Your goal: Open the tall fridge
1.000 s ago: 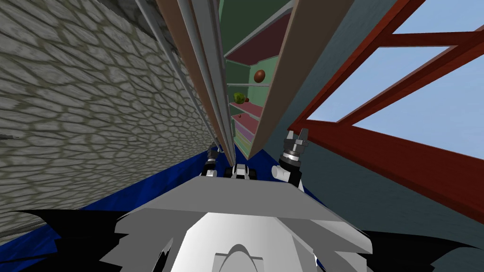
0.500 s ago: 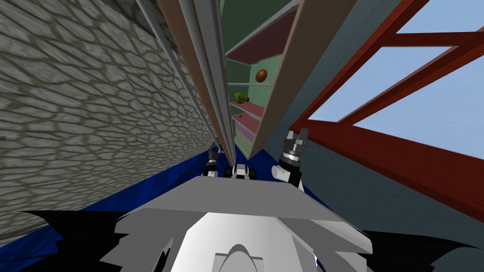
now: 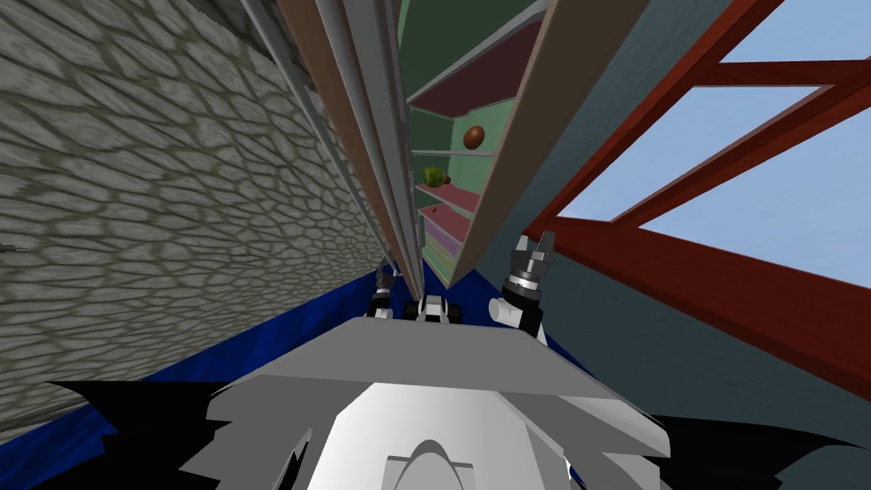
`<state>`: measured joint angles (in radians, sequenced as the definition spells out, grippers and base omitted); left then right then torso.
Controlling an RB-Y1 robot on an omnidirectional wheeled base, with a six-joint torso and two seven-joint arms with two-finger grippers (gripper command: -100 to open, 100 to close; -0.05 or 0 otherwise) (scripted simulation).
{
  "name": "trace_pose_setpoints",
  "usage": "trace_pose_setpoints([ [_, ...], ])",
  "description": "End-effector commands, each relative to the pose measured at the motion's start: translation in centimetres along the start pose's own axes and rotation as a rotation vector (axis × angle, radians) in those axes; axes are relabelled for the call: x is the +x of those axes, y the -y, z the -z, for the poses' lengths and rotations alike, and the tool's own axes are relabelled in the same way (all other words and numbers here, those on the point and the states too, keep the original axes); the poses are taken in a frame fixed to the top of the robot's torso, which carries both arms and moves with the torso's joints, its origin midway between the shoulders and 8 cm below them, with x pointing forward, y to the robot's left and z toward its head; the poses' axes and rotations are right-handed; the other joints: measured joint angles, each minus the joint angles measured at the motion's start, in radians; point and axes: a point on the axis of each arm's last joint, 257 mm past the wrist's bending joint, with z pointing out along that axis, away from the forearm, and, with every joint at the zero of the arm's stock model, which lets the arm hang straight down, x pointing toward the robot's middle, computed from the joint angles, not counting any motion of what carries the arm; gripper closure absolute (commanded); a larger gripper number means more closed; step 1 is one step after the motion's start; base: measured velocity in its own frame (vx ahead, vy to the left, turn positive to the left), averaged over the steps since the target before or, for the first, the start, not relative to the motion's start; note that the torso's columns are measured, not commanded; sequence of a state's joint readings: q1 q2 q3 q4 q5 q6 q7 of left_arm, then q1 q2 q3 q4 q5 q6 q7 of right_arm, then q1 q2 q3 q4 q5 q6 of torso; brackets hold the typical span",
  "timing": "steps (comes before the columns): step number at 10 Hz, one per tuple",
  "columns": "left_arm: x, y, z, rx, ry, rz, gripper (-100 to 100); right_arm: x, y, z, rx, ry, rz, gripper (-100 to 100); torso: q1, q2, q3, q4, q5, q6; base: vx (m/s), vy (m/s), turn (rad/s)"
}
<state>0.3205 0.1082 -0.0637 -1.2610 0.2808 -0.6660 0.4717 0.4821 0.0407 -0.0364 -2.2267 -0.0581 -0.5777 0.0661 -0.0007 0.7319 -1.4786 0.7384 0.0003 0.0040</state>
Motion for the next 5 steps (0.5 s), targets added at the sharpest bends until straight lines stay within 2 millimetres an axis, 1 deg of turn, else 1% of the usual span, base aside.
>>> trace_pose_setpoints([
  [1,0.7,-0.4,-0.4,-0.017,-0.027,0.003,100,0.0,0.0,0.0,0.000,0.000,0.000,0,0.000,0.003,0.001,0.000,0.000,-0.002,-0.012,0.188,-0.124],
  [2,0.7,-0.4,-0.4,-0.017,-0.027,0.003,100,0.0,0.0,0.0,0.000,0.000,0.000,0,0.011,0.005,0.002,0.004,-0.001,-0.002,-0.044,0.249,-0.105],
  [3,1.1,-0.6,-0.6,-0.026,-0.040,0.004,100,0.0,0.0,0.0,0.000,0.000,0.000,0,0.009,0.005,0.003,0.003,0.001,-0.001,-0.026,0.267,-0.085],
  [5,1.9,-1.0,-1.0,-0.042,-0.067,0.006,100,0.0,0.0,0.0,0.000,0.000,0.001,0,0.004,0.001,0.000,0.002,0.000,0.000,-0.044,0.338,-0.128],
])
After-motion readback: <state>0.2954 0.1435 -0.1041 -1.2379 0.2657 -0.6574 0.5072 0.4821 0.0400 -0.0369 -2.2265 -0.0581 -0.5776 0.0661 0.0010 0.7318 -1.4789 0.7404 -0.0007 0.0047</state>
